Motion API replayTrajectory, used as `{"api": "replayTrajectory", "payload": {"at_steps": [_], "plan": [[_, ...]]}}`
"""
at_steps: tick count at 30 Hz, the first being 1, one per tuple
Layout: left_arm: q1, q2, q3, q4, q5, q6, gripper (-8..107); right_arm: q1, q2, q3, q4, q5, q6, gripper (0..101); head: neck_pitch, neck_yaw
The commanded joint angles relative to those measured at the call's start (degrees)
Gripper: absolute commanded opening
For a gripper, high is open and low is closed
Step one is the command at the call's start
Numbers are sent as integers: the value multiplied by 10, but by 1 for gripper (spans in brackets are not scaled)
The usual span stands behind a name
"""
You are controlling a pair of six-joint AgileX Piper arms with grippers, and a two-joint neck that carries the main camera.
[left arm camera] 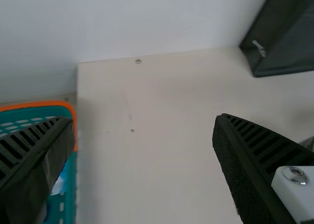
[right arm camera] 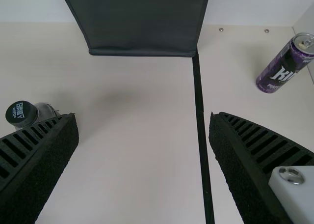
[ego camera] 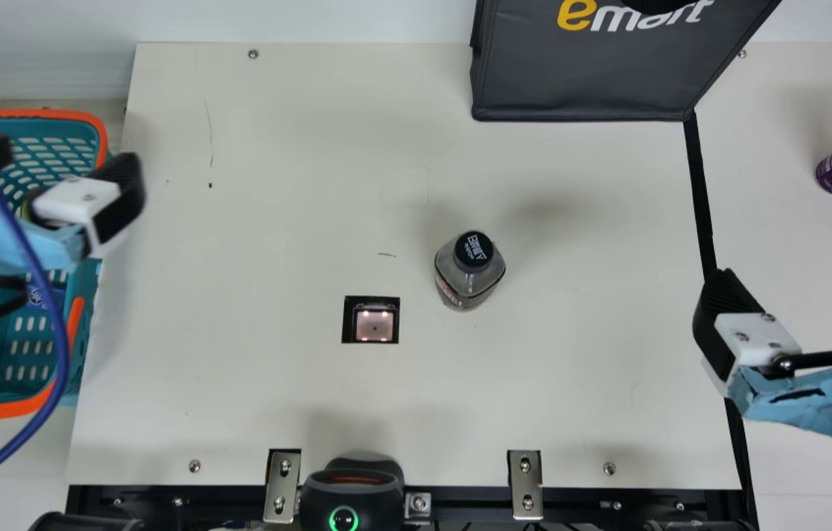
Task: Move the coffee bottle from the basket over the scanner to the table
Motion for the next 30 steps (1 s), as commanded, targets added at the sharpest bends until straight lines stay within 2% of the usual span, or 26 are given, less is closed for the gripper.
{"api": "replayTrajectory", "payload": {"at_steps": [1, 4, 12, 22, 30], "plan": [[0, 0, 0, 0, 0, 0, 90, 0, 0, 0, 0, 0, 0, 95, -17, 1], [0, -3, 0, 25, 1, -9, 90, 0, 0, 0, 0, -1, 0, 95, -17, 1], [0, -3, 0, 26, 2, -9, 90, 21, 13, 2, 1, -11, -18, 95, -17, 1], [0, -3, 0, 26, 2, -9, 90, 123, 59, 24, 15, -47, -83, 95, -17, 1], [0, -3, 0, 26, 2, -9, 90, 210, 92, 46, 36, -92, -141, 95, -17, 1]]}}
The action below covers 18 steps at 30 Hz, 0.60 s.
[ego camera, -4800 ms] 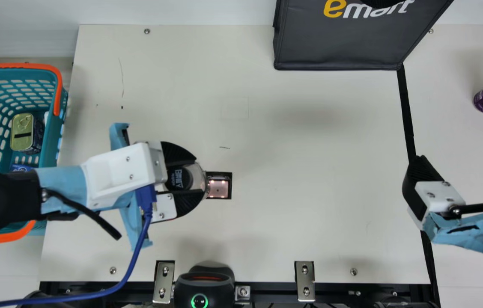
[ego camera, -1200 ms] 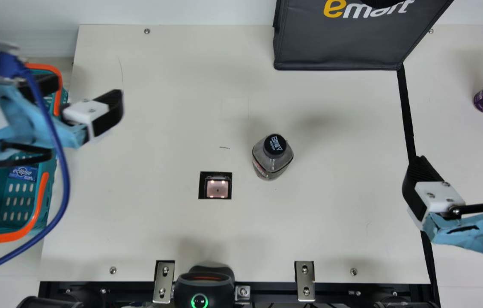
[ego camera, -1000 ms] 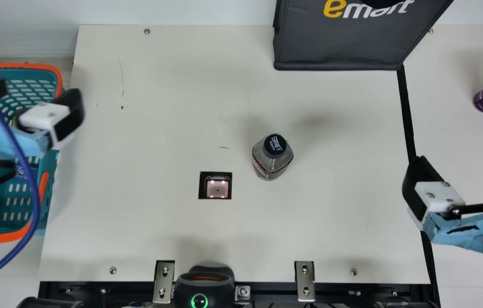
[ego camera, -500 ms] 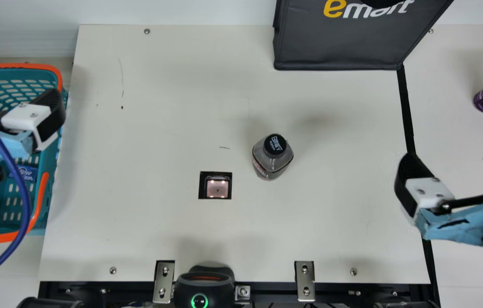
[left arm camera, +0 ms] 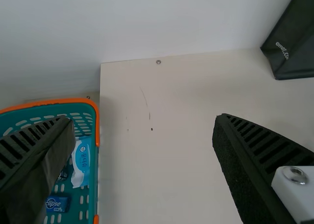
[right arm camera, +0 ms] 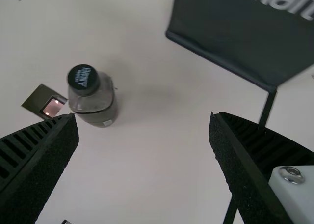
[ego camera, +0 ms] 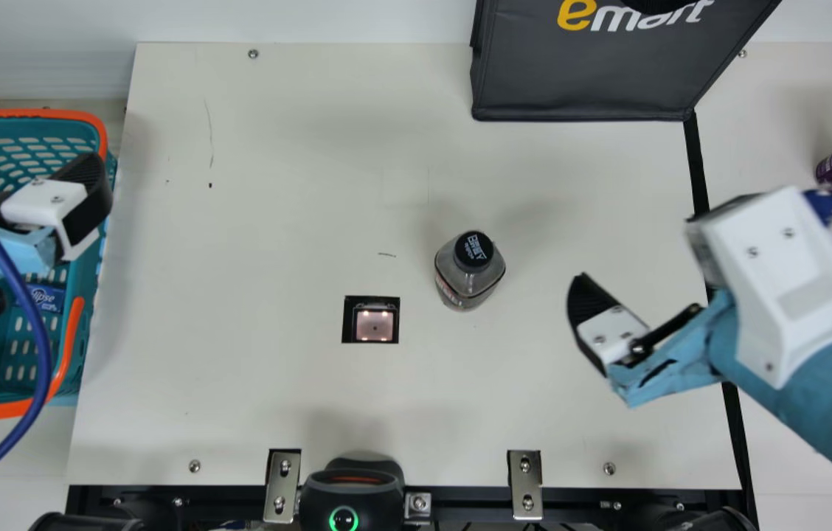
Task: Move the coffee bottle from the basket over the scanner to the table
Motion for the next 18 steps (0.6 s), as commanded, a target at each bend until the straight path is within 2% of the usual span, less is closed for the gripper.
{"api": "replayTrajectory", "payload": {"at_steps": [1, 7, 18], "plan": [[0, 0, 0, 0, 0, 0, 90, 27, 6, 6, 4, -16, -15, 95, -17, 1], [0, 0, 0, 0, 0, 0, 90, 74, 31, 31, 10, -68, -27, 95, -17, 1], [0, 0, 0, 0, 0, 0, 90, 142, 86, 83, -7, -181, 19, 95, -17, 1]]}}
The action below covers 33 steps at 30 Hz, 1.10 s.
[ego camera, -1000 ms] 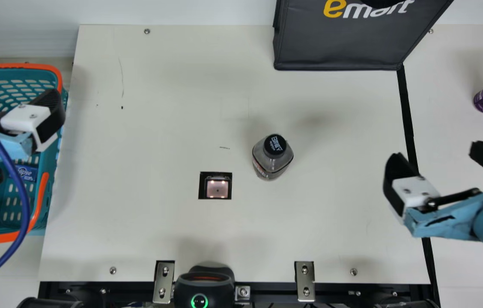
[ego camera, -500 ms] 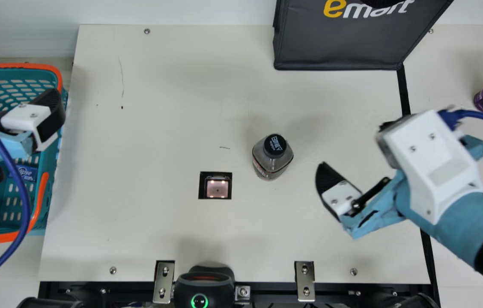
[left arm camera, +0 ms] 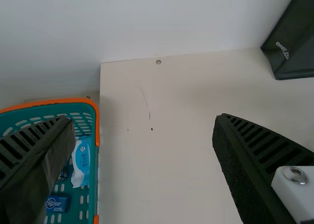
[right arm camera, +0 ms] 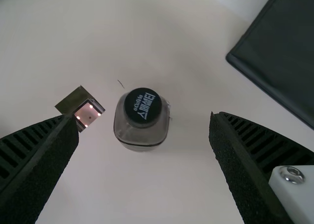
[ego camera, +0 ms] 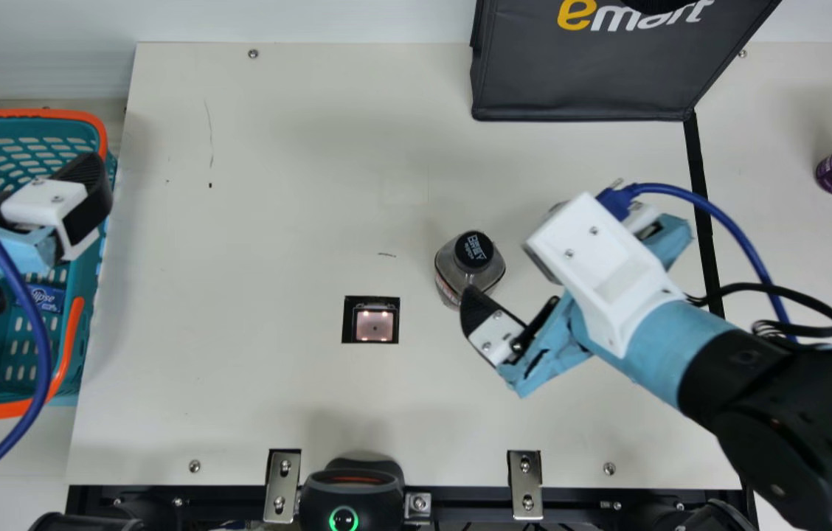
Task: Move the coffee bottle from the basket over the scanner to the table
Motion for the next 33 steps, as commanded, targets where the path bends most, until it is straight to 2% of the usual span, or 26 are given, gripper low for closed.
{"api": "replayTrajectory", "payload": {"at_steps": [1, 8, 14, 26, 33], "plan": [[0, 0, 0, 0, 0, 0, 90, 10, 9, 9, -6, -29, 10, 95, -17, 1], [0, 0, 0, 0, 0, 0, 90, 32, 42, 38, -32, -88, 51, 95, -17, 1], [0, 0, 0, 0, 0, 0, 90, 39, 68, 58, -52, -124, 83, 95, -17, 1], [0, 0, 0, 0, 0, 0, 90, 38, 103, 77, -64, -158, 114, 95, -17, 1], [0, 0, 0, 0, 0, 0, 90, 36, 113, 79, -66, -163, 124, 48, -17, 1]]}}
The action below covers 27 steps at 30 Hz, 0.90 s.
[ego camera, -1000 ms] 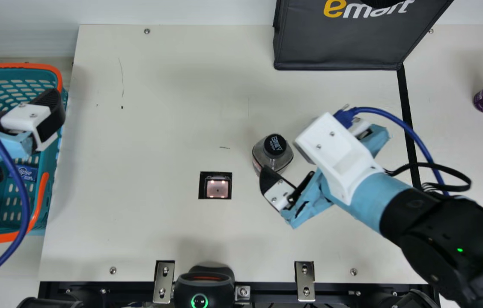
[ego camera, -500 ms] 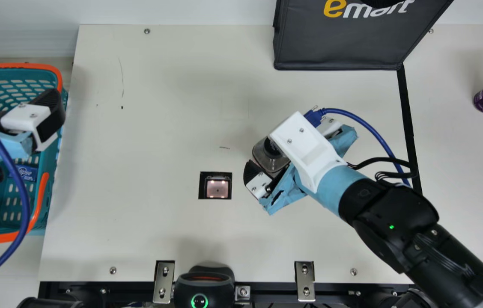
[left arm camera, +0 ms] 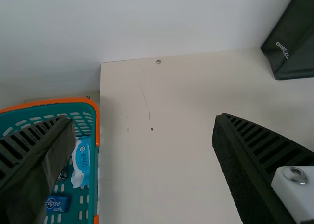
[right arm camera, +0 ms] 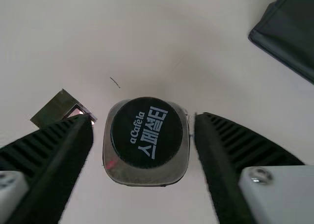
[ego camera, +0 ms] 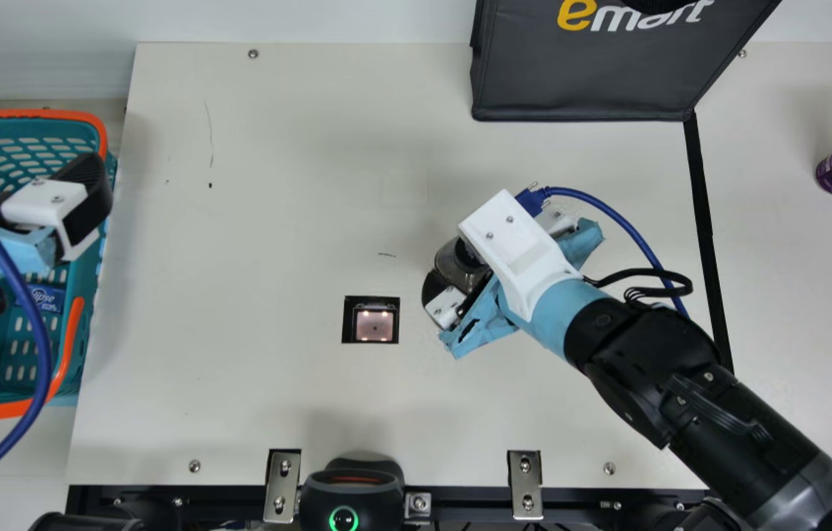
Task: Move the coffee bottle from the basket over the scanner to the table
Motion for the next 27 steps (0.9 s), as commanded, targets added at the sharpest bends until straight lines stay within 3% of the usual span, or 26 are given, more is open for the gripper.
{"api": "replayTrajectory", "payload": {"at_steps": [1, 7, 17, 22, 27], "plan": [[0, 0, 0, 0, 0, 0, 90, 0, 1, 1, -1, 1, 2, 42, -17, 1], [0, 0, 0, 0, 0, 0, 90, 2, -1, -4, -16, 4, 20, 1, -17, 1], [0, 0, 0, 0, 0, 0, 90, 22, -29, -25, -46, 22, 65, 0, -17, 1], [0, 0, 0, 0, 0, 0, 90, 15, -37, -33, -57, 31, 85, 0, -17, -66], [0, 0, 0, 0, 0, 0, 90, -35, -44, -35, -58, 35, 97, 0, -17, -133]]}}
